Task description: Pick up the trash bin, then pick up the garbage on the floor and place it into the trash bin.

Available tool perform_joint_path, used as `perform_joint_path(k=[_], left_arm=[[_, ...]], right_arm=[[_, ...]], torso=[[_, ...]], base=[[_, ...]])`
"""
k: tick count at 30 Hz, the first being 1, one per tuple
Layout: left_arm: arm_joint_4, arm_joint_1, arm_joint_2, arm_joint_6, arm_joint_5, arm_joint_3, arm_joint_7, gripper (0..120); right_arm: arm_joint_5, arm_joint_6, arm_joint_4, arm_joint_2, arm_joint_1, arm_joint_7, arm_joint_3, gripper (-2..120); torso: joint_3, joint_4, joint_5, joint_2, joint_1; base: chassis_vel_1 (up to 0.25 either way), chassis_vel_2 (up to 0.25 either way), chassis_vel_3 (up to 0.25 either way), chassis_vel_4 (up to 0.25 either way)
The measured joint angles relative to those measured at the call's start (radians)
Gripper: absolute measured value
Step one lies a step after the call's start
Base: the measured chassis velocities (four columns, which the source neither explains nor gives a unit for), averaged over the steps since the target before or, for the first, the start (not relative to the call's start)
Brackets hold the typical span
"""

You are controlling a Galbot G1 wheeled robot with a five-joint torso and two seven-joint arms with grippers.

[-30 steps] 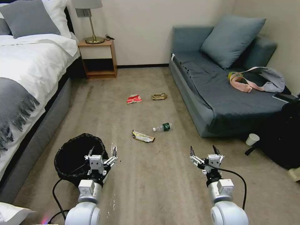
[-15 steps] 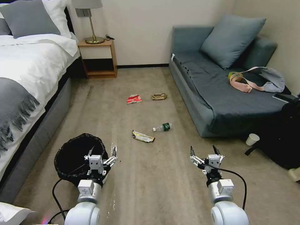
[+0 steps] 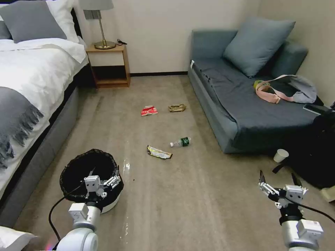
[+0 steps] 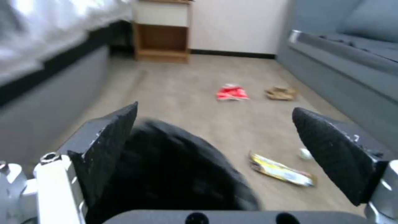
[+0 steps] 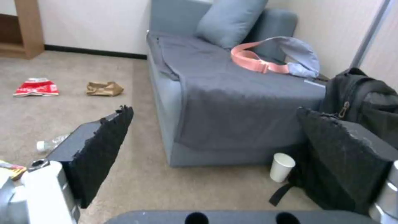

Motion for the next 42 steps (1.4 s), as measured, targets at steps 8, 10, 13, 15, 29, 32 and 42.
perform_joint_path(k=[8,10,13,15,29,32,42], left_arm=[[-0.095,0.014,0.053,0.099,-0.077,-0.107,-0.013,100],[-0.095,0.014,0.055,0.102,-0.081,-0.112,-0.012,100],[-0.085,0.014,0.071,0.113,-0.106,-0.142,-0.011,100],[-0.067,0.014,0.087,0.124,-0.126,-0.173,-0.013,100],[0.072,0.01,0.211,0.206,-0.291,-0.406,-0.028,100],[0.167,-0.042,0.234,0.238,-0.285,-0.368,-0.026,100],[0.242,-0.12,0.26,0.28,-0.232,-0.24,-0.015,100]], right_arm=[[0.001,0.006,-0.004,-0.012,0.004,-0.002,-0.019,100],[0.0,0.015,-0.011,-0.012,0.003,-0.003,-0.027,100],[-0.003,0.026,-0.021,-0.011,0.002,-0.005,-0.038,100],[-0.004,0.03,-0.026,-0.011,0.002,-0.005,-0.041,100],[-0.005,0.058,-0.065,-0.022,0.009,-0.008,-0.059,100],[-0.004,0.068,-0.076,-0.022,0.01,-0.01,-0.06,100],[-0.002,0.085,-0.098,-0.017,0.013,-0.01,-0.063,100]], torso=[[0.0,0.0001,0.0005,0.0,0.0],[0.0,0.0001,-0.0007,0.0,0.0],[0.0,-0.0001,0.0001,0.0,0.0],[0.0,0.0,-0.0002,0.0,0.0],[0.0,0.0,0.0003,0.0,0.0],[0.0,-0.0001,0.0003,0.0,0.0],[0.0,0.0,0.0003,0.0,0.0]], base=[[0.0,0.0,0.0,0.0],[0.0,0.0,0.0,0.0],[0.0,0.0,0.0,0.0],[0.0,0.0,0.0,0.0],[0.0,0.0,0.0,0.0],[0.0,0.0,0.0,0.0],[0.0,0.0,0.0,0.0]])
